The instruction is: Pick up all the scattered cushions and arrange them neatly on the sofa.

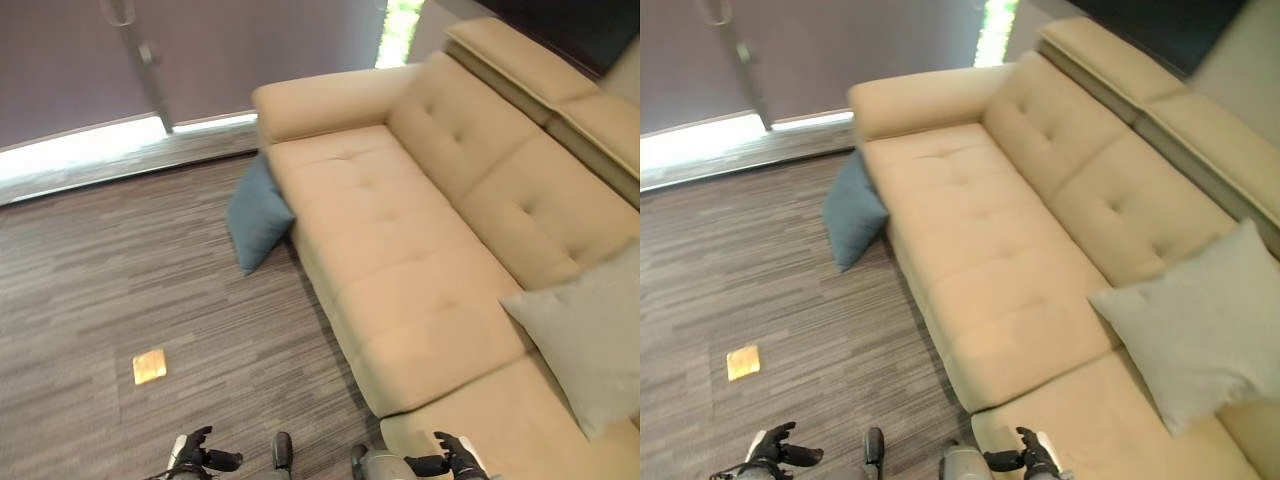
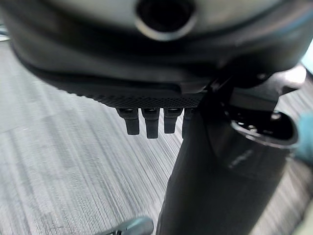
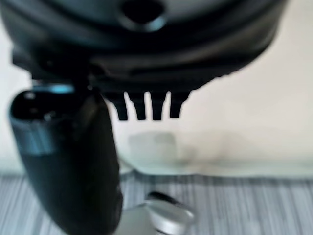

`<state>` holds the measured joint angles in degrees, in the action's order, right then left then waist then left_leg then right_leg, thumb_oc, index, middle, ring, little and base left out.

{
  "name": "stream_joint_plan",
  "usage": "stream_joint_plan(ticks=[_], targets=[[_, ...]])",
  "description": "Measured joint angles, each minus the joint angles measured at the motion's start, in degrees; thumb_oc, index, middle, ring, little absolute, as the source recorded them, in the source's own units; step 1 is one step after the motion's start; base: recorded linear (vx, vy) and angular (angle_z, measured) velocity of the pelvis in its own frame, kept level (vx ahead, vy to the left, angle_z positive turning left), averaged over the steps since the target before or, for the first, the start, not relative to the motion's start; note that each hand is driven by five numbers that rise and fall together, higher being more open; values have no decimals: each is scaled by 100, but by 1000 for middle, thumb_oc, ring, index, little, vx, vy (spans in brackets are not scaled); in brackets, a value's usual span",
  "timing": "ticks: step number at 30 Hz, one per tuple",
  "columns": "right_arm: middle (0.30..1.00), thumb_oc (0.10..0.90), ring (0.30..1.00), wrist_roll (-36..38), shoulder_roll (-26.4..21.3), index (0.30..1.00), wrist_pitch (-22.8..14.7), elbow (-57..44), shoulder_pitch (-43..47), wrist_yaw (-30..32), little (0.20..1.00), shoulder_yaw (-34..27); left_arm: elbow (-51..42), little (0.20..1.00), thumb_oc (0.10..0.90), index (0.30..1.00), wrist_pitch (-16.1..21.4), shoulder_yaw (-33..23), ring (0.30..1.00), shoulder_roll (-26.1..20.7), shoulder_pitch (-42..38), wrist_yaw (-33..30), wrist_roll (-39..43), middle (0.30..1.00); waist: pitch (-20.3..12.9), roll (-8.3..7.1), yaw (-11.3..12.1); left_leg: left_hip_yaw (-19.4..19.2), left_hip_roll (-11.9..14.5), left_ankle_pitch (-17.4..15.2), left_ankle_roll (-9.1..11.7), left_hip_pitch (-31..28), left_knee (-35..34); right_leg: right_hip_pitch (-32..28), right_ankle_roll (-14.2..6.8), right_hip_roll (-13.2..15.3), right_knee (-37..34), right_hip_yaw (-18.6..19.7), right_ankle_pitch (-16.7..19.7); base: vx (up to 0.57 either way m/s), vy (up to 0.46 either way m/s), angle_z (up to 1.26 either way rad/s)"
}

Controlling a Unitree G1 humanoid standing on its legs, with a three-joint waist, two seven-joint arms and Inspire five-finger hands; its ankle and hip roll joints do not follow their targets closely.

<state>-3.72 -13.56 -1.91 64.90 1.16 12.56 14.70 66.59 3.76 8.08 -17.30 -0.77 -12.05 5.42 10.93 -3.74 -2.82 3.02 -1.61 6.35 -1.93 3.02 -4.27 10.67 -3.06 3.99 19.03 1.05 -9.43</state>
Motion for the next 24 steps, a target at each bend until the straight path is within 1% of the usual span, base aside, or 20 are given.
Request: stream_joint_plan(ticks=[1, 2, 3, 5, 7, 8, 9, 10, 11, 12, 14, 15, 16, 17, 18, 19, 20, 21, 23, 24], targets=[[900, 800, 900, -6, -73, 900, 4, -18, 181, 11, 900, 5, 9, 900, 800, 900, -13, 23, 900, 38, 153, 14, -5, 900, 10, 191, 82, 184, 143, -7, 19, 131, 24, -156, 84, -142, -316, -283, 93, -13, -159, 46], [900, 800, 900, -6, -82, 900, -2, -27, 206, 8, 900, 7, 16, 900, 800, 900, -14, 14, 900, 42, 182, 12, -4, 900, 16, 224, 74, 242, 175, -4, 43, 172, 37, -180, 115, -177, -380, -319, 126, -31, -122, 56], [900, 800, 900, -15, -88, 900, -17, -75, 272, 2, 900, 25, 35, 900, 800, 900, -30, 7, 900, 38, 268, 6, -2, 900, 26, 259, 76, 309, 270, 28, 219, 297, 122, -199, 197, -220, -527, -484, 263, -21, -76, 38], [900, 800, 900, -61, -149, 900, -22, -259, 299, 12, 900, 69, 34, 900, 800, 900, -59, 18, 900, 87, 331, 13, -1, 900, 35, 264, 84, 382, 306, 77, 330, 496, 332, -219, 242, -254, -568, -750, 242, -28, -66, 59], [900, 800, 900, -85, -184, 900, -22, -273, 363, 19, 900, 99, 45, 900, 800, 900, -36, 18, 900, 150, 352, 11, -5, 900, 45, 266, 114, 352, 315, 172, 468, 633, 439, -283, 311, -261, -599, -980, 217, -5, -19, 81], [900, 800, 900, -143, -230, 900, -17, -272, 406, 23, 900, 159, 51, 900, 800, 900, -32, 21, 900, 239, 279, 12, -19, 900, 65, 237, 104, 122, 289, 296, 647, 776, 546, -419, 412, -189, -743, -1289, 243, 46, 34, 94], [900, 800, 900, -197, -262, 900, -14, -270, 359, 15, 900, 209, 30, 900, 800, 900, -31, 22, 900, 286, 244, 17, -74, 900, 90, 194, 111, -208, 301, 227, 611, 817, 630, -472, 475, -160, -811, -1375, 245, 129, 62, 81], [900, 800, 900, -256, -248, 900, -16, -296, 433, 16, 900, 246, 64, 900, 800, 900, -33, 2, 900, 309, 246, 15, -110, 900, 149, 95, 200, -820, 442, -53, 389, 811, 779, -606, 614, -119, -931, -1434, 225, 110, 49, 38], [900, 800, 900, -265, -242, 900, -28, -341, 434, 20, 900, 249, 102, 900, 800, 900, -46, -7, 900, 293, 235, 9, -113, 900, 141, 40, 190, -1033, 495, -108, 320, 771, 835, -650, 606, -83, -998, -1512, 235, 109, 53, 61], [900, 800, 900, -297, -261, 900, -21, -431, 435, 26, 900, 250, 244, 900, 800, 900, -50, -44, 900, 265, 196, -9, -195, 900, 160, -4, 134, -1374, 582, -135, 318, 739, 801, -827, 586, -25, -1204, -1691, 246, 76, 69, 77], [900, 800, 900, -328, -320, 900, -15, -471, 368, 22, 900, 238, 287, 900, 800, 900, -109, -39, 900, 245, 176, -9, -230, 900, 150, 31, 105, -1525, 680, -120, 337, 659, 713, -860, 504, -25, -1243, -1772, 251, 162, 141, 55], [900, 800, 900, -389, -340, 900, 1, -425, 375, 23, 900, 219, 313, 900, 800, 900, -151, -35, 900, 266, 245, -1, -264, 900, 125, 109, 129, -1551, 741, -115, 332, 516, 530, -868, 347, -38, -1233, -1812, 265, 217, 181, 13], [900, 800, 900, -439, -329, 900, 2, -338, 360, 20, 900, 224, 360, 900, 800, 900, -177, -40, 900, 288, 273, -1, -296, 900, 115, 129, 132, -1551, 759, -95, 321, 391, 368, -897, 288, -31, -1192, -1811, 250, 257, 205, 10], [900, 800, 900, -475, -280, 900, 18, -262, 351, 13, 900, 226, 456, 900, 800, 900, -194, -32, 900, 298, 287, 3, -333, 900, 96, 83, 141, -1558, 645, -42, 296, 265, 280, -917, 188, 71, -1143, -1770, 272, 272, 242, 10], [900, 800, 900, -487, -247, 900, 8, -207, 332, 13, 900, 224, 485, 900, 800, 900, -195, -47, 900, 297, 279, 3, -334, 900, 75, 20, 139, -1546, 552, -77, 248, 219, 269, -962, 114, 159, -1142, -1774, 226, 193, 171, 18], [900, 800, 900, -493, -210, 900, 30, -168, 321, 10, 900, 219, 475, 900, 800, 900, -212, -51, 900, 298, 269, 3, -335, 900, 56, -10, 133, -1537, 474, -116, 196, 170, 271, -996, 76, 232, -1105, -1789, 205, 251, 293, 14], [900, 800, 900, -493, -134, 900, 53, -150, 295, 7, 900, 208, 462, 900, 800, 900, -215, -53, 900, 272, 252, 1, -337, 900, 11, -76, 136, -1546, 366, -165, 128, 126, 275, -1019, -1, 361, -1045, -1781, 154, 297, 381, 7], [900, 800, 900, -494, -69, 900, 50, -104, 301, 2, 900, 166, 441, 900, 800, 900, -227, -101, 900, 256, 188, 12, -338, 900, 12, -92, 143, -1535, 280, -255, 51, 57, 279, -950, -119, 462, -703, -1773, 108, 297, 381, 7], [900, 800, 900, -489, -8, 900, 89, -20, 340, -12, 900, 155, 434, 900, 800, 900, -236, -148, 900, 261, 106, 15, -340, 900, 19, -30, 119, -1531, 162, -330, -43, -142, 207, -769, -144, 627, 108, -1737, 88, 165, 185, 20], [900, 800, 900, -483, 26, 900, 123, -36, 294, -29, 900, 163, 402, 900, 800, 900, -228, -143, 900, 218, 77, 11, -348, 900, -49, -1, 49, -1433, 150, -405, -143, -303, 156, -542, -181, 794, 841, -1601, 78, 215, 167, 28]])
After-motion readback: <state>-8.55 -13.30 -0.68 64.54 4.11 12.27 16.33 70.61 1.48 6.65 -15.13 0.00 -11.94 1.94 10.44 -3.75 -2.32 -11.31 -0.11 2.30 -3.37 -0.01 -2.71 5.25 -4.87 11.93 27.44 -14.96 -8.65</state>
